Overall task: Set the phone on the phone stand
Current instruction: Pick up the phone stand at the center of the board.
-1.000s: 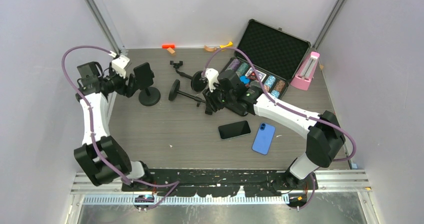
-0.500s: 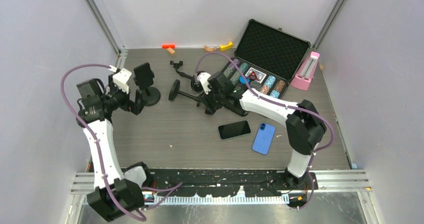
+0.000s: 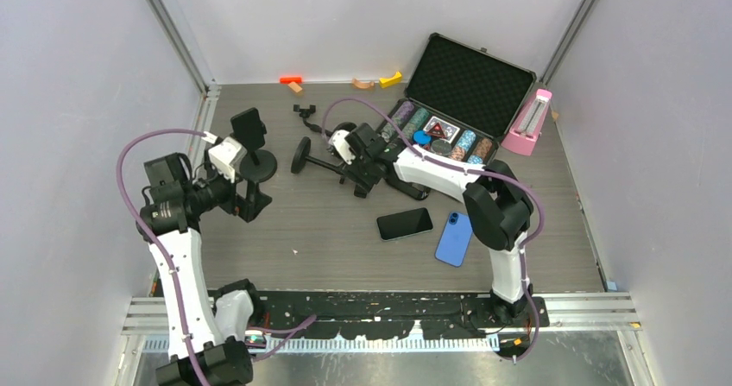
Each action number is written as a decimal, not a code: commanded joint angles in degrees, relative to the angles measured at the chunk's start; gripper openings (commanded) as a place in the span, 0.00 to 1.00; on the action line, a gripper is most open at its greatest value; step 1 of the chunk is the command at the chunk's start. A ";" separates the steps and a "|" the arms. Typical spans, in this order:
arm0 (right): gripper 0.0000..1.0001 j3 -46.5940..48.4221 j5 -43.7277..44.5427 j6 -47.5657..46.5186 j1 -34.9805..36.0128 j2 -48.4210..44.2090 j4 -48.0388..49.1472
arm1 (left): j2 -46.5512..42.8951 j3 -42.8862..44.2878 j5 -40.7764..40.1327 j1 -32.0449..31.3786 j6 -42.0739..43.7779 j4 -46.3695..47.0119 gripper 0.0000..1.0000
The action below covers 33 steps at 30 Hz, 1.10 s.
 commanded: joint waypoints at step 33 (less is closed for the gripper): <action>0.00 3.12 -24.79 -8.43 -0.12 -23.28 -23.47 | 17.28 -1.74 -1.96 -42.19 28.03 13.69 0.94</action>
